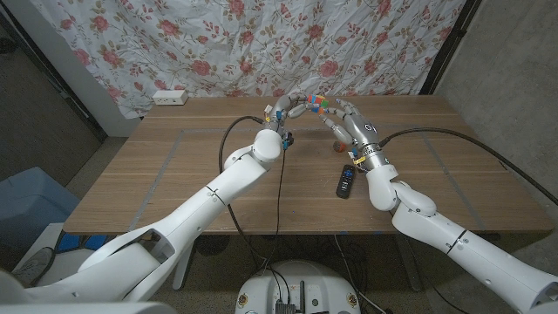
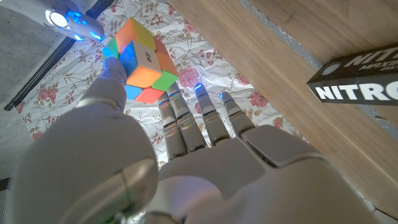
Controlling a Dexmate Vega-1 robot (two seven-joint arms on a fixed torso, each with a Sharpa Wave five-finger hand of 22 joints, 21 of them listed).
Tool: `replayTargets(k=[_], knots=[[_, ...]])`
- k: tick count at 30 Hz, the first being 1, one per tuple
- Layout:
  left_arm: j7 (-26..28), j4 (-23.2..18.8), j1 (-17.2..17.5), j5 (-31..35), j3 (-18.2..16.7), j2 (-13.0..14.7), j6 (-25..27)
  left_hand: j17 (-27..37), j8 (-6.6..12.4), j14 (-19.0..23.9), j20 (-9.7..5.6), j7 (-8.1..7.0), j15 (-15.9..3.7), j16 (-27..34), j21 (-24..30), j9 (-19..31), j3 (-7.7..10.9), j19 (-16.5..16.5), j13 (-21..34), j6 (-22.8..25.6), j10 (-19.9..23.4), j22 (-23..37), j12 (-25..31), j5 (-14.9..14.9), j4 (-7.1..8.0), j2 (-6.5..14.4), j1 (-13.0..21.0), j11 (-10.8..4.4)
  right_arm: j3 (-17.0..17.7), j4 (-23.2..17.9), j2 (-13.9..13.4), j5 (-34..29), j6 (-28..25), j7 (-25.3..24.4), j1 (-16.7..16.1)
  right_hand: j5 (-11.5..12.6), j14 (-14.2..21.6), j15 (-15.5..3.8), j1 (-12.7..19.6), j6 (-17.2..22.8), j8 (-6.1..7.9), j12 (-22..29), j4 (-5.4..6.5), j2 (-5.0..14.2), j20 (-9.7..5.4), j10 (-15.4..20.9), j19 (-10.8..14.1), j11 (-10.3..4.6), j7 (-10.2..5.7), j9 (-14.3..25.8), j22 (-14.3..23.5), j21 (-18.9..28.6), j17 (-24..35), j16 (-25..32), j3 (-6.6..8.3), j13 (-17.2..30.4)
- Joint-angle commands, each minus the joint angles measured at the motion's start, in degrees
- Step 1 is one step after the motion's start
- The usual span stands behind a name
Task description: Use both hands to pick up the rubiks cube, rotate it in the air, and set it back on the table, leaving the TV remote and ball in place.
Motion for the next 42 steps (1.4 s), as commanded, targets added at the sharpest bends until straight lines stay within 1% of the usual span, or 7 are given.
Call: replayTargets(k=[1,12,16,27,36,39,42], knots=[[-1.56,-1.66,-0.14,-0.03,-0.12,1.53,1.70,0.16,0.13,0.08,0.07,1.06,-5.52,-0.26,0.27,0.22,-0.08,0.27,0.06,1.45,1.64,0.19,-0.03,0.33,0.23,0.72,0.30,-1.38,1.40,-0.28,-0.51,1.30,2.10,-0.71,0.02,-0.27,0.46,0.09,0.47,0.41,-0.07,0.56,0.01,2.37,0.03,0.64,0.58,-0.22,-0.22,0.04,0.17,0.41,0.07,0.36,0.51,0.19],[-3.77,-3.77,-0.44,0.71,0.17,4.04,2.68,0.16,-0.18,-0.13,-0.01,1.03,-5.32,-0.38,0.21,0.24,-0.09,0.05,-0.11,1.26,1.26,0.19,-0.35,0.35,0.21,0.79,0.38,-1.38,3.72,-0.27,-1.00,5.01,5.56,-0.18,-0.16,-0.32,0.40,0.41,0.54,-0.35,-0.53,0.56,-0.14,2.23,0.04,0.93,0.95,-0.21,-0.40,0.03,0.17,0.47,0.05,0.35,0.56,0.19],[-4.06,-4.25,-0.53,1.00,0.19,4.41,3.20,0.16,-0.25,-0.23,0.03,0.99,-5.27,-0.42,0.20,0.25,-0.09,0.01,-0.13,1.24,1.21,0.19,-0.40,0.36,0.21,0.83,0.40,-1.39,4.43,-0.27,-1.04,6.08,6.41,0.06,-0.25,-0.34,0.42,0.54,0.55,-0.82,-0.75,0.59,-0.20,2.13,0.07,1.13,1.06,-0.18,-0.46,0.02,0.17,0.48,0.05,0.36,0.55,0.19],[-5.00,-4.52,-0.63,1.46,0.29,5.01,2.78,0.15,-0.41,-0.20,0.04,0.96,-5.33,-0.44,0.22,0.26,-0.11,-0.02,-0.20,1.32,1.25,0.20,-0.46,0.37,0.19,0.87,0.44,-1.38,5.78,-0.72,-0.88,7.90,5.94,1.21,-0.40,-0.37,0.34,0.88,0.50,-1.39,-0.99,0.54,-0.27,1.95,0.18,1.27,1.06,-0.18,-0.46,0.00,0.17,0.41,0.05,0.34,0.52,0.18],[-5.30,-5.57,-0.40,1.92,0.15,5.68,3.97,0.15,-0.53,-0.20,0.07,0.99,-5.29,-0.46,0.22,0.28,-0.13,-0.06,-0.21,1.39,1.26,0.20,-0.49,0.38,0.19,0.89,0.48,-1.40,6.24,-1.02,-1.06,9.18,5.20,2.87,-0.10,-0.39,0.28,1.05,0.28,-1.79,-1.11,0.39,-0.23,1.76,0.30,1.12,0.90,0.02,-0.41,-0.02,0.17,0.30,0.08,0.34,0.41,0.19],[-5.81,-6.00,-0.50,2.34,0.37,6.28,4.31,0.15,-0.55,-0.15,0.05,0.86,-5.40,-0.45,0.23,0.28,-0.12,-0.05,-0.24,1.49,1.23,0.20,-0.54,0.38,0.17,0.91,0.52,-1.40,6.47,-0.96,-1.12,9.65,5.31,3.10,0.05,-0.40,0.16,1.09,0.18,-2.07,-1.20,0.33,-0.19,1.70,0.39,1.04,0.84,0.00,-0.44,-0.03,0.18,0.27,0.10,0.30,0.37,0.19],[-6.90,-6.61,-0.85,3.10,0.77,7.46,4.70,0.14,-0.61,-0.12,0.05,0.82,-5.38,-0.45,0.23,0.29,-0.10,-0.07,-0.23,1.50,1.25,0.20,-0.53,0.39,0.13,0.92,0.60,-1.41,6.92,-0.94,-1.07,10.34,5.30,3.15,0.09,-0.40,0.15,1.10,0.12,-2.26,-1.26,0.28,-0.17,1.66,0.44,0.96,0.85,0.04,-0.34,-0.03,0.18,0.27,0.11,0.31,0.33,0.19]])
